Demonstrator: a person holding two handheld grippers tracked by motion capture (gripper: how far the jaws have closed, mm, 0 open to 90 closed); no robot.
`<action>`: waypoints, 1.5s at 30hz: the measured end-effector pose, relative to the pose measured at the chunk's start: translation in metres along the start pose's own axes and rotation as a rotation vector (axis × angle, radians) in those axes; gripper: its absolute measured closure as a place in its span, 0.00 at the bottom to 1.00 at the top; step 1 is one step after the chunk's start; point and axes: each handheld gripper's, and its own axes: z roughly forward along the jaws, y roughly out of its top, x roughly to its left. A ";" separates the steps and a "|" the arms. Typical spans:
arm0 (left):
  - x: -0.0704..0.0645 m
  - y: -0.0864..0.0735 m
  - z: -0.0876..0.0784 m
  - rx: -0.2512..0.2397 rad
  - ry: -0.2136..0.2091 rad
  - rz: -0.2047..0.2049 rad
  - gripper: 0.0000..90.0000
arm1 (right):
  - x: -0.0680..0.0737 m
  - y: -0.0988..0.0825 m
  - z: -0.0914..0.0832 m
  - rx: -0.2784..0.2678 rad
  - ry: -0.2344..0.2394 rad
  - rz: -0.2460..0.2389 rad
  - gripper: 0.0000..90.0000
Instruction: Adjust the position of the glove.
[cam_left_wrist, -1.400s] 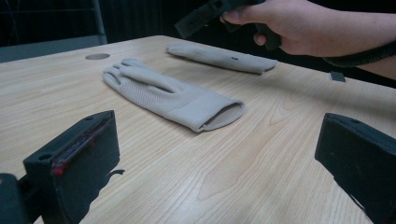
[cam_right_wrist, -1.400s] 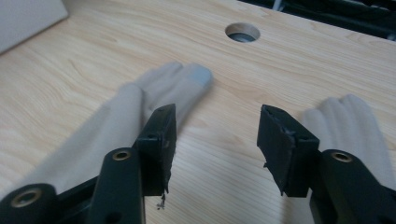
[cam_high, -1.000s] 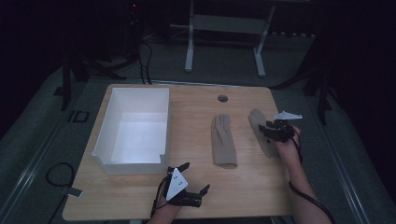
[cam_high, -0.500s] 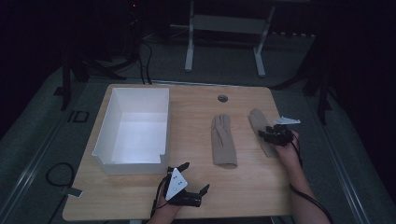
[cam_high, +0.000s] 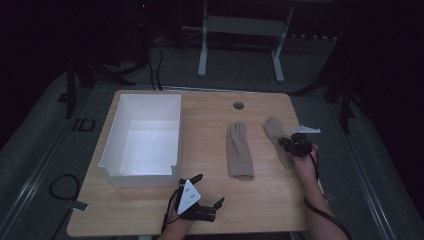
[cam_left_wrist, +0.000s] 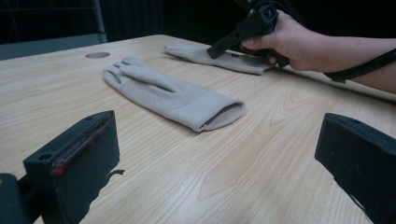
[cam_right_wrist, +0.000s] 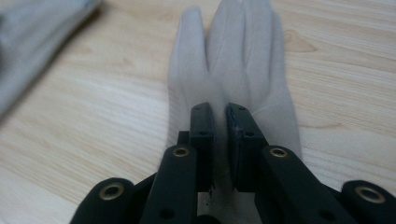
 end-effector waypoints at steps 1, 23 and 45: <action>0.000 0.000 0.000 0.000 0.000 0.000 0.00 | 0.000 0.000 0.000 0.000 0.000 0.000 0.91; -0.001 0.000 0.000 0.003 0.008 0.009 0.00 | 0.055 0.027 -0.064 -0.117 -0.195 0.228 0.92; -0.001 0.000 0.000 0.006 0.004 0.010 0.00 | 0.058 -0.027 -0.016 0.001 -0.222 0.200 0.76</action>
